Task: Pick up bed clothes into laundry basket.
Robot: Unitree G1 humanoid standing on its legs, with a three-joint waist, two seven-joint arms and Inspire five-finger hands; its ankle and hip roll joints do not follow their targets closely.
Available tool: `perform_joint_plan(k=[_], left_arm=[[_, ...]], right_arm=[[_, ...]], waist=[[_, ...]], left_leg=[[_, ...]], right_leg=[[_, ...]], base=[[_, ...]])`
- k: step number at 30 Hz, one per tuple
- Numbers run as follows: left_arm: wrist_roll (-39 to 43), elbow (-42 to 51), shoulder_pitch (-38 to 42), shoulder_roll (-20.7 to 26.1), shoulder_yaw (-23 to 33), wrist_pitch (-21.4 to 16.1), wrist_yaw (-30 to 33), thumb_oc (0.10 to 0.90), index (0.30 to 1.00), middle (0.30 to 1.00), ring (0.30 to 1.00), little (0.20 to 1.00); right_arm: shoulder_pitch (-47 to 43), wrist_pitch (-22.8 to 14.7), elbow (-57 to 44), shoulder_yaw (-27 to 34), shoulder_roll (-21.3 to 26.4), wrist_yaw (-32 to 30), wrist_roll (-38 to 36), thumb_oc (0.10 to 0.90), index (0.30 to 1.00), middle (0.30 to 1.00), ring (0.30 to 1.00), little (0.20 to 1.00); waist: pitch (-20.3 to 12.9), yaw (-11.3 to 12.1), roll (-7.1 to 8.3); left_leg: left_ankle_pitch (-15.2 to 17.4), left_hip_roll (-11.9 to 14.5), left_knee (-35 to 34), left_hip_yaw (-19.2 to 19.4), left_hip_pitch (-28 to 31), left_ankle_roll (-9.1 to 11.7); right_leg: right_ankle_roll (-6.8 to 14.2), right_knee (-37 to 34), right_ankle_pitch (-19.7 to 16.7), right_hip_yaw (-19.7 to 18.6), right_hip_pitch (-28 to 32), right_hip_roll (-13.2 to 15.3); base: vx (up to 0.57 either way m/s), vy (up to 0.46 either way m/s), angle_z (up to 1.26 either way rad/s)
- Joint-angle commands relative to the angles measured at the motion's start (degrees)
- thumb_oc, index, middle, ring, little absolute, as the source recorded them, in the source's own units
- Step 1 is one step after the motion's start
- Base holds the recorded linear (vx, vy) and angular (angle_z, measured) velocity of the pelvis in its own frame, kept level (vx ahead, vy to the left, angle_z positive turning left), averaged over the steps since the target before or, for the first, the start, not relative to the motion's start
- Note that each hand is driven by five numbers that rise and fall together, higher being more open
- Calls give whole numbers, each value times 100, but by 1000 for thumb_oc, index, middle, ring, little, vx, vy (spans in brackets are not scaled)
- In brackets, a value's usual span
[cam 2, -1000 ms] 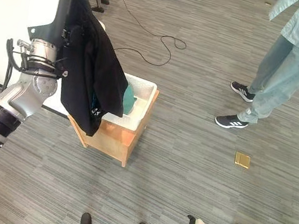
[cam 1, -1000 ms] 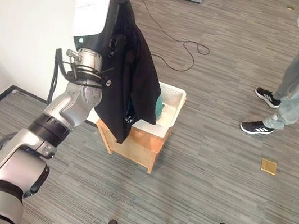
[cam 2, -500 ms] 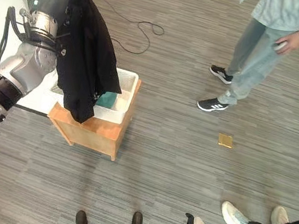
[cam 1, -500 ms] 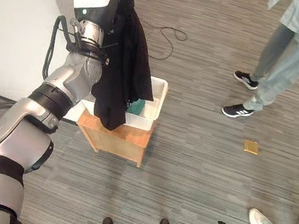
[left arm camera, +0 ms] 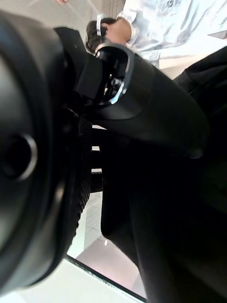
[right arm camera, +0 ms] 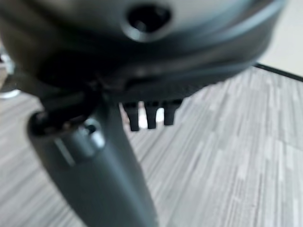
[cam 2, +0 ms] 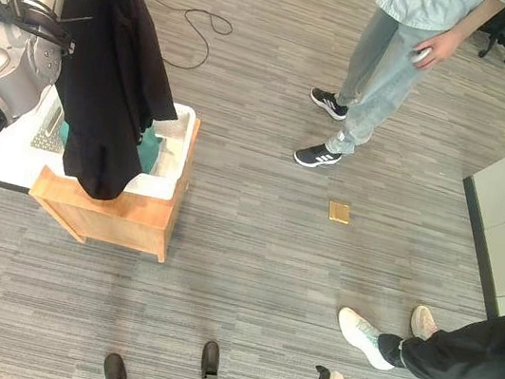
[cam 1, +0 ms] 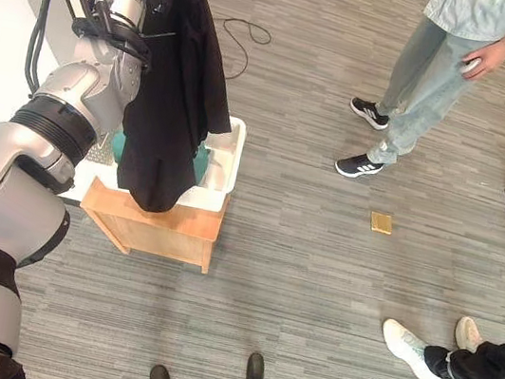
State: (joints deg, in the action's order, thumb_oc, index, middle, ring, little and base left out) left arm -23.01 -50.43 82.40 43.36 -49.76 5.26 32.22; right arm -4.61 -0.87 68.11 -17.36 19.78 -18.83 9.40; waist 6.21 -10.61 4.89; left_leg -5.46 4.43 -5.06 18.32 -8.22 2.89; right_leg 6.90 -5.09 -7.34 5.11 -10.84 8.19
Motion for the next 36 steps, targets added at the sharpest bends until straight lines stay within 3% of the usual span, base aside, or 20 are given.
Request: perform_joint_plan(k=[1,4,10,17,24,26,27,36], left_arm=[[-337,-364,2147,231,-24,89,544,400,300,300,300,300],[-276,-391,2020,380,35,44,590,400,300,300,300,300],[-443,-34,853,285,754,108,848,400,300,300,300,300],[-712,214,251,-30,1057,244,1011,400,300,300,300,300],[-734,343,-277,-316,1289,216,1054,400,300,300,300,300],[-736,324,-497,-490,1354,169,1024,590,585,585,585,585],[-742,305,-609,-595,1380,154,1005,800,900,900,900,900],[-834,-41,-1095,-1185,1320,58,812,800,900,900,900,900]], right_arm=[[105,-131,-20,17,270,-414,220,800,900,900,900,900],[211,-149,-90,36,265,-482,280,800,900,900,900,900],[271,-208,-337,14,301,-617,353,800,900,900,900,900],[260,-248,-542,-54,261,-822,372,800,900,900,900,900],[291,-302,-674,-151,220,-928,411,800,900,900,900,900],[275,-331,-702,-181,196,-950,395,800,900,900,900,900],[270,-348,-717,-192,185,-963,392,800,900,900,900,900],[254,-461,-663,-221,53,-962,250,800,900,900,900,900]], waist=[[33,66,-151],[50,32,-78],[333,12,88],[691,-58,171],[916,-60,145],[991,-55,123],[1013,-41,96],[1098,-17,-8]], left_leg=[[481,215,6,-367,179,305],[476,240,6,-344,141,307],[434,266,6,-456,-119,293],[344,288,6,-522,-461,267],[298,289,6,-524,-679,265],[286,280,6,-537,-736,268],[311,286,6,-545,-754,274],[297,235,6,-520,-824,273]], right_leg=[[810,9,-262,389,198,340],[810,9,-286,355,133,324],[810,9,-280,462,-42,387],[772,9,-310,471,-372,400],[740,9,-282,472,-583,428],[728,9,-269,489,-631,433],[727,9,-239,502,-635,431],[704,9,-192,545,-695,455]], base=[[-48,26,0],[-36,-4,-4],[-67,-17,0],[-80,-8,5],[-64,-1,3],[-62,-3,3],[-77,-2,2],[-26,-5,0]])
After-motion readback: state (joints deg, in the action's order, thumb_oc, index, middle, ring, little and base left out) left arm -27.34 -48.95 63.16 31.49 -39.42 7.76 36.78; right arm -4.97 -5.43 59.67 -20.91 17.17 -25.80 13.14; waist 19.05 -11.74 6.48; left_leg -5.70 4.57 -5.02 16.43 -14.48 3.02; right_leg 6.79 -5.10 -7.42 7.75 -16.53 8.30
